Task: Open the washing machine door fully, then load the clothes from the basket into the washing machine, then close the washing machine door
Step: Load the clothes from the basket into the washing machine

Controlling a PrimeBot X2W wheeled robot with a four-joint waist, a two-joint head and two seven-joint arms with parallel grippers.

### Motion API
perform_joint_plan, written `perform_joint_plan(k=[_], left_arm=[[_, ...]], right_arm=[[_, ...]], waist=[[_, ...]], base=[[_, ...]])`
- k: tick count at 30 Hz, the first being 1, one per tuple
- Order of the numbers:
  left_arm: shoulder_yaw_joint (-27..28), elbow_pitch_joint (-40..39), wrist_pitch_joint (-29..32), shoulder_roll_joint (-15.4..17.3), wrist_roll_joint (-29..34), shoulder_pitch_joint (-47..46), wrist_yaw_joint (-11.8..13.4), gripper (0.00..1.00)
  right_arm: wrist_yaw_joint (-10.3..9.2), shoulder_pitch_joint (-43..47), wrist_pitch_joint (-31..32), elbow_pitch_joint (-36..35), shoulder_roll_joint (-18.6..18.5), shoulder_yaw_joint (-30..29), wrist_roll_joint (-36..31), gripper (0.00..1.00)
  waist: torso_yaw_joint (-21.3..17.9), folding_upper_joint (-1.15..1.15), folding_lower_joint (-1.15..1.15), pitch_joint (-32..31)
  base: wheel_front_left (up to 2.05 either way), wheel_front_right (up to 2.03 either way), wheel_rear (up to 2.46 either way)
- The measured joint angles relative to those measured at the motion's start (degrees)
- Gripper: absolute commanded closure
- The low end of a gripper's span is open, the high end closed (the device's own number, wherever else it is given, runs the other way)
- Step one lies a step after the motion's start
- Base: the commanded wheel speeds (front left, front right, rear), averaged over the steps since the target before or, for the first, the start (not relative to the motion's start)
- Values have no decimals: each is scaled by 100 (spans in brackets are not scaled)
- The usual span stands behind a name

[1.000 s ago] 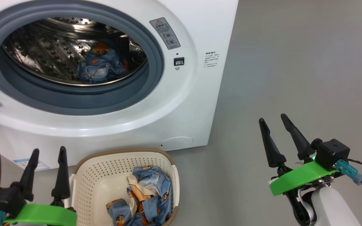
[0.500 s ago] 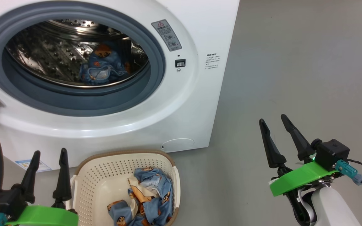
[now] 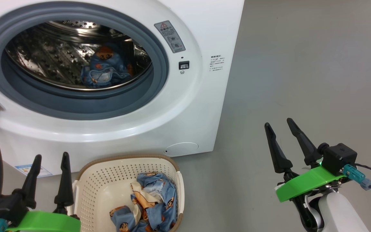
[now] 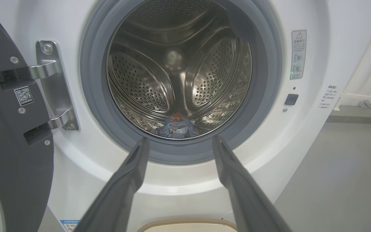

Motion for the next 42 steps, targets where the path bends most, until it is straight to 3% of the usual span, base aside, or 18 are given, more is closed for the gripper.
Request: perform_joint_plan(k=[18, 31, 42], left_arm=[[-90, 200, 1, 34, -108, -49, -47, 0], [-287, 887, 45, 367, -369, -668, -271, 0], [-850, 2003, 167, 923, -459, -1421, -364, 0]], right_arm=[[0, -1, 0, -32, 4, 3, -1, 0], [0, -129, 0, -169, 198, -22, -57, 0], [0, -429, 0, -380, 229, 58, 3, 0]], waist=[[-23, 0, 0, 329], [-167, 0, 0, 1108], [-409, 0, 0, 1903]], base=[[0, 0, 0], [0, 0, 0], [0, 0, 0]])
